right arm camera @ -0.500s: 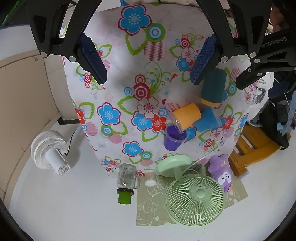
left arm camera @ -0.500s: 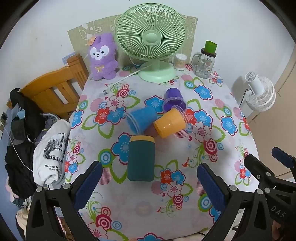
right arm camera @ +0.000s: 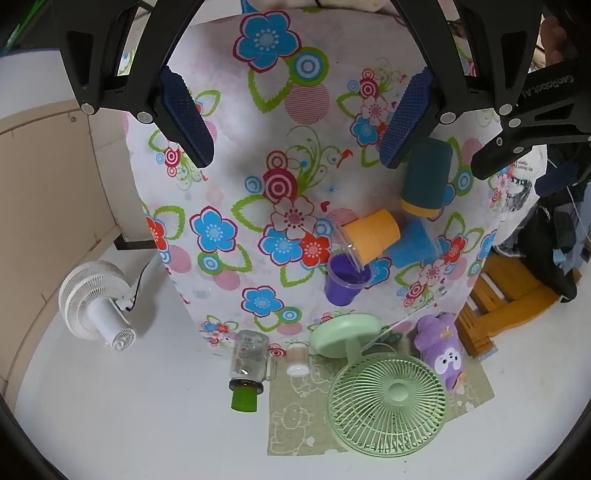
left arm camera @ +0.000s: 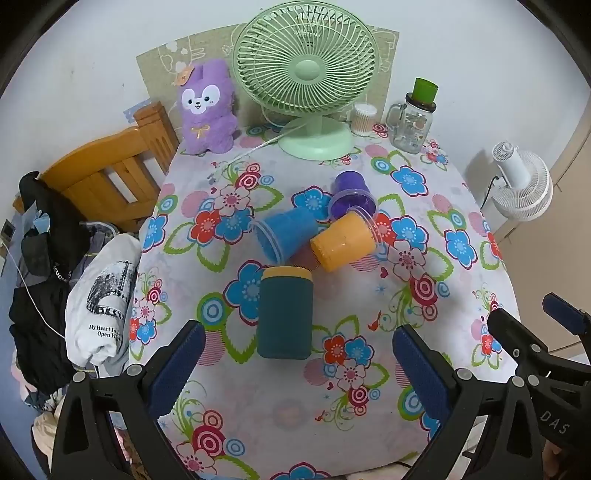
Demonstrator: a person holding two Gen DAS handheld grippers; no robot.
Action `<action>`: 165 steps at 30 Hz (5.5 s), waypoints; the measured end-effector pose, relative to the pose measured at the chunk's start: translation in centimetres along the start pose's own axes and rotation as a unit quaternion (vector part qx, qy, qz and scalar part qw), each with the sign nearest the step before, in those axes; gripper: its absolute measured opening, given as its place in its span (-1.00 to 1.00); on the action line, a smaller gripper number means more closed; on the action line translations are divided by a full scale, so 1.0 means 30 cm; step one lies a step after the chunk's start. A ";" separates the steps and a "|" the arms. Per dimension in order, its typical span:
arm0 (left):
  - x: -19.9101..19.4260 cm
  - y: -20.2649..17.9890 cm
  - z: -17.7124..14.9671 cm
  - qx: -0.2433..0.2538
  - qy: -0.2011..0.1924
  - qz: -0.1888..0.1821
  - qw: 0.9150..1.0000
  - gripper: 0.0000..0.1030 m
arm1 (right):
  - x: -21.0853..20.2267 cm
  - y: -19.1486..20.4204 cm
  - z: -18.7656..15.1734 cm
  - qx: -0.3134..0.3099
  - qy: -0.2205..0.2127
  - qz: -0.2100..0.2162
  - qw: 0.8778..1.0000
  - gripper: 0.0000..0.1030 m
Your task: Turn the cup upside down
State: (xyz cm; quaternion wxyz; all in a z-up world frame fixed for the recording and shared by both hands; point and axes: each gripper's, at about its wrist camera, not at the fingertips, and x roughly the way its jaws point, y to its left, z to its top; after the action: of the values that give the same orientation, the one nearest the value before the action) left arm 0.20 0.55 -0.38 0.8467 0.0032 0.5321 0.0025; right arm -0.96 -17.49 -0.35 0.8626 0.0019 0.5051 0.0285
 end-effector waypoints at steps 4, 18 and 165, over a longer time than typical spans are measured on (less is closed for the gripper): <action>0.003 -0.002 0.004 0.003 -0.001 0.001 1.000 0.98 | -0.001 0.004 0.003 -0.002 -0.004 -0.002 1.000 0.81; 0.007 -0.001 0.017 0.006 -0.001 0.003 1.000 0.98 | 0.003 0.001 0.026 -0.001 -0.002 -0.001 1.000 0.81; 0.454 -0.161 0.000 -0.047 0.083 0.011 0.995 0.57 | 0.399 -0.098 0.105 -0.082 0.136 0.040 0.986 0.81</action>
State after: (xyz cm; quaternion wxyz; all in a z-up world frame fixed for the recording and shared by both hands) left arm 6.12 -4.19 -12.69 0.7988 -0.0308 0.5997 0.0368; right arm 7.75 -19.74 -9.32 0.7812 -0.0529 0.6133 0.1040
